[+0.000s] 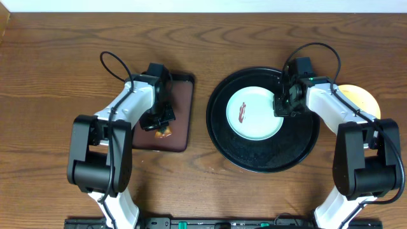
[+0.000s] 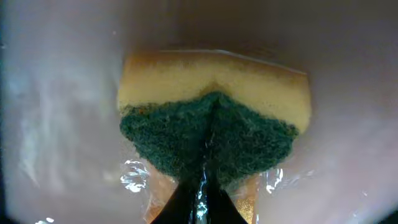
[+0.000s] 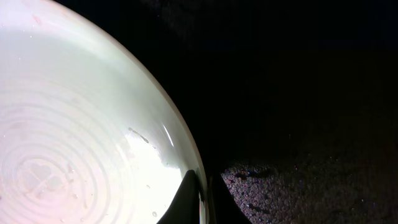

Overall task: Clean dirty plates on tray and stack at the side
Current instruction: 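Reach the left gripper to the sponge and grasp it, then lift the sponge with the left gripper and carry it toward the green plate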

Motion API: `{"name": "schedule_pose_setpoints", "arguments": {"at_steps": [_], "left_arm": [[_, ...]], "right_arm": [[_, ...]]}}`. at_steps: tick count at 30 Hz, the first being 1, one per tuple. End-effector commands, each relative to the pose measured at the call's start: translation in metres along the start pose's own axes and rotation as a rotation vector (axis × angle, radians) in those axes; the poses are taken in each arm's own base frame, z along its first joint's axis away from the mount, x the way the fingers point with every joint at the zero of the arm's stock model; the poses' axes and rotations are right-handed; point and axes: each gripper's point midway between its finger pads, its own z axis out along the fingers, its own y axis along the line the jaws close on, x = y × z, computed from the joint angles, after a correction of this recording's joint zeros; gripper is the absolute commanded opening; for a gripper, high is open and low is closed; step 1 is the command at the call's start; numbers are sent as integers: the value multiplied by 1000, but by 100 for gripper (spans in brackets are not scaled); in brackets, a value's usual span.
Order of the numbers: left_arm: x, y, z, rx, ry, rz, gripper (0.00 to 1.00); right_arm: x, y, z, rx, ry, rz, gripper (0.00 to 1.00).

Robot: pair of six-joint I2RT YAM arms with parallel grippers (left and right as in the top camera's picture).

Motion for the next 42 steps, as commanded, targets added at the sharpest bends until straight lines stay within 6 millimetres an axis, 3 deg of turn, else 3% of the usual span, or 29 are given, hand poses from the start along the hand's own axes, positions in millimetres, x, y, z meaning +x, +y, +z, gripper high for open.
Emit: {"name": "schedule_pose_setpoints", "arguments": {"at_steps": [1,3,4,7,8,9,11,13,16,18,20,23,25,26,28,31,34,39,41,42], "left_arm": [[6,-2,16,3,54,53,7],[4,-3,-3,4,51,60,8],[2,-4,-15,9,42,61,17],[2,-5,-47,34,-7,63,53],[3,-5,-52,38,-14,64,56],[4,-4,-54,37,-13,63,56],[10,-1,-49,27,6,62,56],[16,2,-36,18,24,36,56],[22,6,-10,12,35,4,47],[27,10,8,12,40,1,26],[28,7,10,26,42,1,8],[28,7,1,27,43,1,7],[20,5,-22,36,24,20,7],[18,3,-29,39,14,21,16],[7,-3,-51,67,-40,59,41],[-6,7,-56,3,-114,60,50],[-15,17,-46,-63,-149,57,51],[4,15,-18,-37,-53,37,49],[4,17,-10,-47,-50,36,40],[2,17,-6,-47,-56,36,31]], "right_arm": [[15,4,12,-26,61,-6,6],[19,4,11,-28,77,-4,35],[21,6,10,-40,85,-2,40],[27,19,8,-116,111,3,42],[30,22,8,-134,124,5,42],[32,24,7,-144,134,8,40],[35,24,7,-144,146,13,26],[34,23,8,-139,139,11,7],[30,24,9,-142,126,9,4],[30,24,9,-142,122,8,4],[30,24,9,-141,124,9,4],[31,24,9,-141,127,9,5],[31,23,9,-141,130,10,4],[31,23,9,-141,130,10,5],[31,24,9,-141,129,10,5],[31,24,9,-141,129,9,5],[31,24,9,-141,129,10,5],[31,24,9,-141,130,10,6],[31,24,9,-141,129,10,6],[31,24,9,-141,129,10,6]]}}
